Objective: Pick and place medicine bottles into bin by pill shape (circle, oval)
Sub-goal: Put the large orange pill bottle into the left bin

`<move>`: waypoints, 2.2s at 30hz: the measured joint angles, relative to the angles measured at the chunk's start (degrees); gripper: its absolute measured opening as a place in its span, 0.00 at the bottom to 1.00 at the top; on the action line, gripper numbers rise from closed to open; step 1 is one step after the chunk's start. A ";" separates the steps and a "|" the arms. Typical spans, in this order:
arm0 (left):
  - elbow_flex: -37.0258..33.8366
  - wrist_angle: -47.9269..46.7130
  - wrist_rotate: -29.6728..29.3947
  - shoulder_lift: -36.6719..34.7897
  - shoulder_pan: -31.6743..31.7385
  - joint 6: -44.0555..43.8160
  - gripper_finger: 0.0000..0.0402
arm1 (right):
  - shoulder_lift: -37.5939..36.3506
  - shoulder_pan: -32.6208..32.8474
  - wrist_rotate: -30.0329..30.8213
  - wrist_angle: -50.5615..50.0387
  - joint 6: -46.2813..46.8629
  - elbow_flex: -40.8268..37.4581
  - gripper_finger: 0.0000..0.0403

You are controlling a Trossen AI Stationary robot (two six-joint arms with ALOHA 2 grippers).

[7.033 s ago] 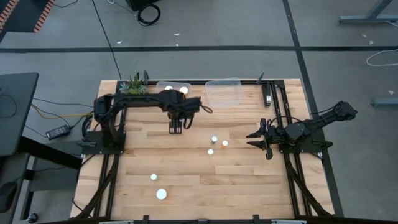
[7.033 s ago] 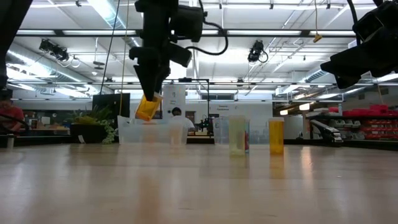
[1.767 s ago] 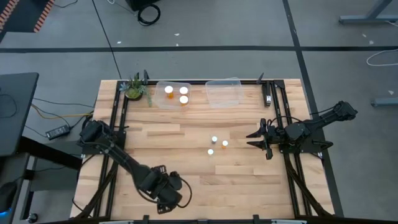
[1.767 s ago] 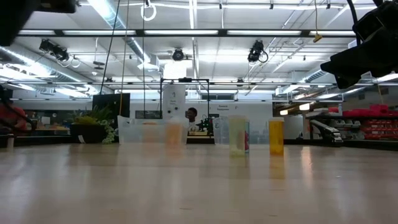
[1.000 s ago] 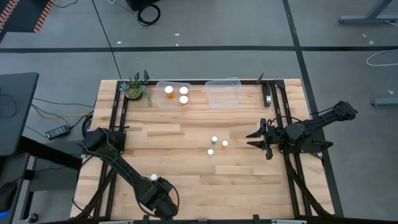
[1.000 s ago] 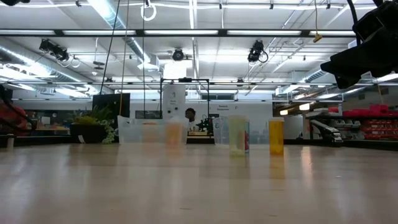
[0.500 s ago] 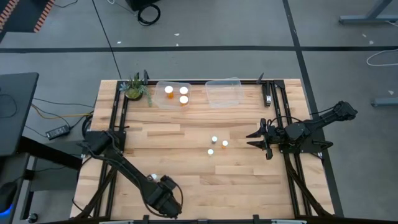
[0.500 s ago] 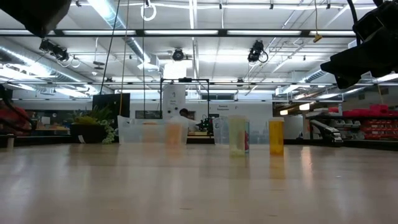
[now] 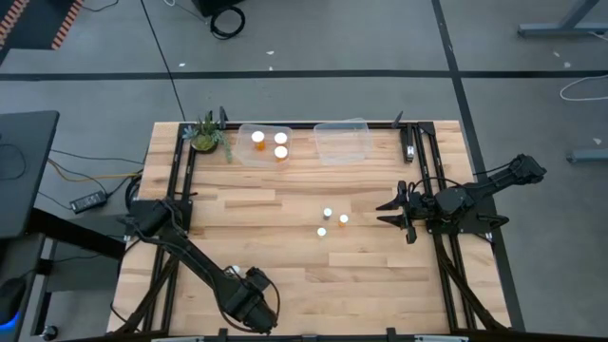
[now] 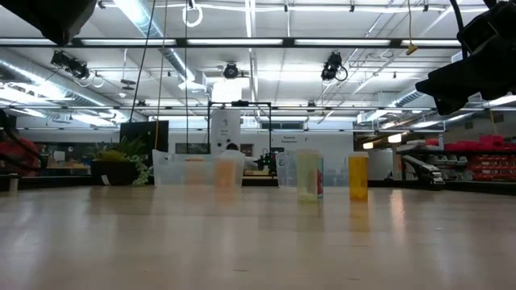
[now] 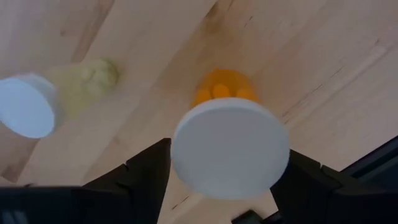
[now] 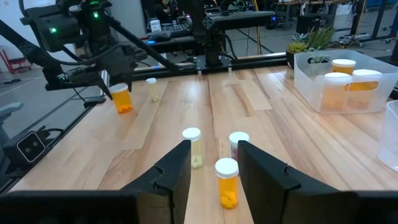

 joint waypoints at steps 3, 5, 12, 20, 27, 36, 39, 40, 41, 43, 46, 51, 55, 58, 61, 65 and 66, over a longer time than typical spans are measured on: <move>0.00 0.66 -1.56 0.00 0.01 0.73 0.61 | 0.00 0.00 -0.01 0.00 0.00 0.00 0.34; 0.00 0.69 -2.20 -0.01 0.25 0.95 0.61 | 0.00 -0.01 -0.01 0.00 0.00 0.00 0.34; 0.00 0.89 -2.46 -0.02 1.25 2.42 0.60 | 0.00 0.00 -0.01 0.00 0.00 0.00 0.34; 0.00 0.88 -1.72 -0.07 1.55 3.78 0.52 | 0.00 -0.01 -0.01 0.00 0.00 0.00 0.34; 0.00 0.86 -1.44 -0.33 3.06 7.67 0.58 | 0.00 0.00 0.02 0.00 0.00 0.00 0.34; 0.11 0.83 -1.35 -1.35 10.12 21.68 0.52 | 0.00 -0.01 0.00 0.00 0.00 0.00 0.34; 0.17 1.18 -1.12 -1.55 13.02 27.13 0.57 | 0.00 0.00 -0.01 0.01 0.00 0.00 0.34; 0.17 1.12 -0.98 -1.55 14.00 29.19 0.58 | 0.00 -0.02 -0.01 0.01 0.00 0.00 0.34; 0.17 1.08 -0.64 -1.55 15.02 31.31 0.59 | 0.00 -0.01 -0.01 0.00 0.00 0.00 0.34; 0.17 1.12 0.13 -1.55 17.13 35.73 0.58 | 0.00 0.00 0.00 0.00 0.00 0.00 0.34; 0.17 1.09 1.45 -1.55 20.84 42.24 0.54 | 0.00 0.00 -0.01 0.00 0.00 0.00 0.34; 0.17 -1.35 3.37 -1.53 27.27 51.82 0.53 | 0.00 -0.02 -0.01 0.00 0.00 0.00 0.34; 0.17 -4.77 3.39 -1.53 31.79 58.06 0.57 | 0.00 -0.02 0.02 0.00 0.00 0.00 0.34; 0.17 -6.71 3.40 -1.51 34.75 62.36 0.57 | 0.00 0.00 0.01 0.00 0.00 0.00 0.34; 0.17 -7.95 3.41 -1.51 37.54 65.93 0.53 | 0.00 -0.01 0.02 0.00 0.00 0.00 0.34; 0.17 -10.22 3.47 -1.51 41.29 69.94 0.53 | 0.00 -0.01 0.00 0.00 0.00 0.00 0.34; 0.17 -10.65 3.40 -1.51 42.16 70.90 0.53 | 0.00 0.00 -0.01 0.00 0.00 0.00 0.34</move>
